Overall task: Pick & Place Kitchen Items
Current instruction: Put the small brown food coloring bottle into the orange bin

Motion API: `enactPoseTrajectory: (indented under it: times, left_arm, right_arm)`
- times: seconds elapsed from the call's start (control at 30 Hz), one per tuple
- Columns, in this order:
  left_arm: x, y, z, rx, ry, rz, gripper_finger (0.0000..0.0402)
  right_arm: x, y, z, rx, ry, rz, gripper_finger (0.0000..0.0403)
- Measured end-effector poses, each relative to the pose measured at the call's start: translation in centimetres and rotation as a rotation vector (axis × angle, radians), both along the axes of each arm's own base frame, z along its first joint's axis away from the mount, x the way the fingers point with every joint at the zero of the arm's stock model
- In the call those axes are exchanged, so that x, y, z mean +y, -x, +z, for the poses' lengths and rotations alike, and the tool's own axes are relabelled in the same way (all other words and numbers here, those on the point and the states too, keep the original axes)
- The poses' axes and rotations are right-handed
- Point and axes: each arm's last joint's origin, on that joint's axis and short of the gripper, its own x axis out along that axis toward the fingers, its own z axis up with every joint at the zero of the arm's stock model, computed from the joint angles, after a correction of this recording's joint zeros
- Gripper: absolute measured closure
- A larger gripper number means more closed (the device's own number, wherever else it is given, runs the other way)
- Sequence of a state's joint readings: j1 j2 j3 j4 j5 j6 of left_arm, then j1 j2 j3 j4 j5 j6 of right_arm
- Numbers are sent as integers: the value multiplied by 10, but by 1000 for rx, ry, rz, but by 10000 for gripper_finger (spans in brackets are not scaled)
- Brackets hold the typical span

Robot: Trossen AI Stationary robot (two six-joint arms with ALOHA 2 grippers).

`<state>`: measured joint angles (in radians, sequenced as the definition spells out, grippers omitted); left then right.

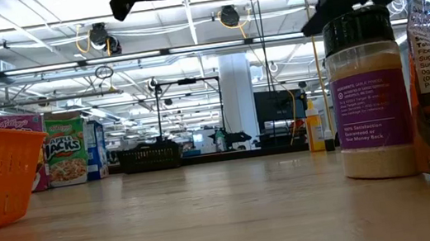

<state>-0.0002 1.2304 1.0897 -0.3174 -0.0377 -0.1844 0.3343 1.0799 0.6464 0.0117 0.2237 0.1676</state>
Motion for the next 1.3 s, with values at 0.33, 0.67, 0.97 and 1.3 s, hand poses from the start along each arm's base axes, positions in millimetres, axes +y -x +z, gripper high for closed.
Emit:
enactPoseTrajectory:
  times: [0.33, 0.67, 0.97, 1.3]
  left_arm:
    - [0, 0, 0, 0, -8, 14, 307]
    - [0, 0, 0, 0, -8, 14, 307]
    - [0, 0, 0, 0, -9, 14, 307]
    - [0, 0, 0, 0, -10, 14, 307]
  right_arm:
    - [-44, 33, 7, 74, 12, -518, 172]
    - [-80, 41, -10, 229, -24, -815, 176]
    - [-96, 52, -22, 369, -49, -983, 188]
    - [-105, 50, -32, 449, -67, -1044, 187]
